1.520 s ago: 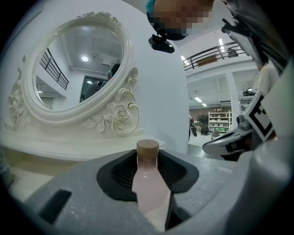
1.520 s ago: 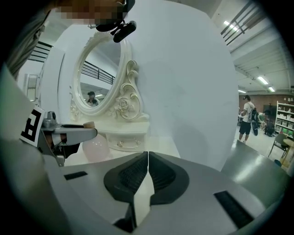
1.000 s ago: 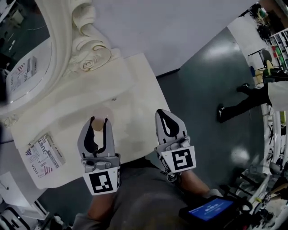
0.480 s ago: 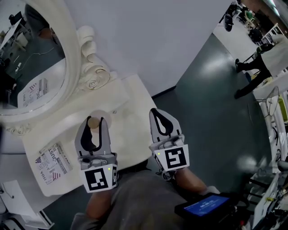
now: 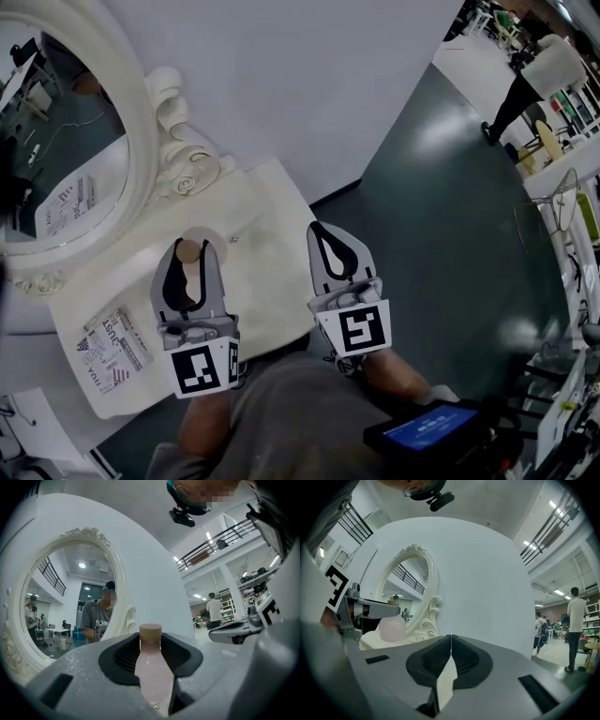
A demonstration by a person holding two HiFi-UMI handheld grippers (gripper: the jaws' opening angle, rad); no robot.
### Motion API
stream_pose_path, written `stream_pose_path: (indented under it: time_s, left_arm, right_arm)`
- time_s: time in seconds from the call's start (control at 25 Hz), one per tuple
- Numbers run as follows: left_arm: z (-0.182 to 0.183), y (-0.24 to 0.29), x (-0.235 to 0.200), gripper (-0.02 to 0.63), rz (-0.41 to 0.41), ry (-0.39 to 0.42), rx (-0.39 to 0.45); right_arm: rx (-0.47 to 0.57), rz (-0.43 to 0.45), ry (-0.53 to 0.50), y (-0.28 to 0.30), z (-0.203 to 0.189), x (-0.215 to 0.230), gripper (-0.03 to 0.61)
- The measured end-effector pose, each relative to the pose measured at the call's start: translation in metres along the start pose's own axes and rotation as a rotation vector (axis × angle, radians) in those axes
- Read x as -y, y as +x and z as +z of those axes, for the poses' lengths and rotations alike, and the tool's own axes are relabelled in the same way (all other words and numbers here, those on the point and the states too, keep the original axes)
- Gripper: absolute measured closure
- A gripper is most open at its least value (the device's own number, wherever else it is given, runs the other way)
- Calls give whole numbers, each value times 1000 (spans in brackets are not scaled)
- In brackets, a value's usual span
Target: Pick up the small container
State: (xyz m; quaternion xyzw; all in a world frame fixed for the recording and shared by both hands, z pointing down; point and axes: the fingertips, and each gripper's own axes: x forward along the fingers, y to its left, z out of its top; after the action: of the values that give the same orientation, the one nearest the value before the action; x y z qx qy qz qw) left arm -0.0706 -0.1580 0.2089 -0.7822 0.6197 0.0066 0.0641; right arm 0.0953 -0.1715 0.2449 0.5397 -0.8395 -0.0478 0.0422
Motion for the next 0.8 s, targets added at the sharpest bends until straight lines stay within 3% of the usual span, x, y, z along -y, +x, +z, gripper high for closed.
stream_pose_path:
  time_s: [0.8]
  left_arm:
    - [-10, 13, -3, 468, -12, -12, -24]
  right_arm:
    - [-9, -6, -7, 8, -3, 1, 566]
